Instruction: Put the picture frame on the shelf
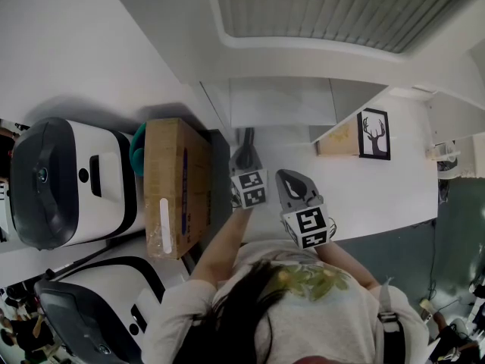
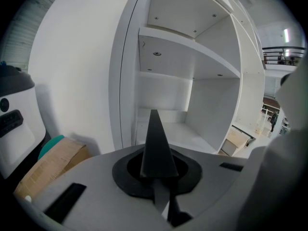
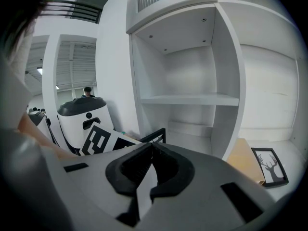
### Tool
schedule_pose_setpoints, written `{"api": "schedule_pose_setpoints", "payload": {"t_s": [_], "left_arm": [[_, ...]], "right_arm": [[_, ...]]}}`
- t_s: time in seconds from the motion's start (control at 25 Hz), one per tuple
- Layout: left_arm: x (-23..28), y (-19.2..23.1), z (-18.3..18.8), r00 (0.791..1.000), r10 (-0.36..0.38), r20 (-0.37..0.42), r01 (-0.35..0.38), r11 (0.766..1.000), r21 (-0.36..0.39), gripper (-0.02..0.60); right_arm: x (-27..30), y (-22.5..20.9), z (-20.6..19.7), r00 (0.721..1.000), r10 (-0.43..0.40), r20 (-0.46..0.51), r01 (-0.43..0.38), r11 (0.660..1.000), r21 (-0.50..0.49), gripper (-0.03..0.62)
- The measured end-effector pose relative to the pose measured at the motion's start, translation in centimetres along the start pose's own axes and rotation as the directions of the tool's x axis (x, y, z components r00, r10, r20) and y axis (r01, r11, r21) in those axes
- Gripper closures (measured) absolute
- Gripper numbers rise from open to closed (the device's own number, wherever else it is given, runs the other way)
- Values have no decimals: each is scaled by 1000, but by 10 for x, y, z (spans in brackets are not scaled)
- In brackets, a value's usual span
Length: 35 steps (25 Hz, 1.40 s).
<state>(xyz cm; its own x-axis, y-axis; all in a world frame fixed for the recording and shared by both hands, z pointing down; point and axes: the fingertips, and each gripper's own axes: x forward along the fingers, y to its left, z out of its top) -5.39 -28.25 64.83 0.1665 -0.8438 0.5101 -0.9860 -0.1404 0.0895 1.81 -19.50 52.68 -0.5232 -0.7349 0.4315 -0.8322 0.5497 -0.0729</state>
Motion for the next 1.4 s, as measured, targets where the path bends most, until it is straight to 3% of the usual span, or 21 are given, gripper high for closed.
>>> {"api": "schedule_pose_setpoints", "payload": {"t_s": [1.4], "left_arm": [[23, -6, 13, 1000, 11, 15, -12, 999, 41, 546]], "right_arm": [[-4, -7, -3, 1000, -13, -7, 14, 1000, 11, 563]]}}
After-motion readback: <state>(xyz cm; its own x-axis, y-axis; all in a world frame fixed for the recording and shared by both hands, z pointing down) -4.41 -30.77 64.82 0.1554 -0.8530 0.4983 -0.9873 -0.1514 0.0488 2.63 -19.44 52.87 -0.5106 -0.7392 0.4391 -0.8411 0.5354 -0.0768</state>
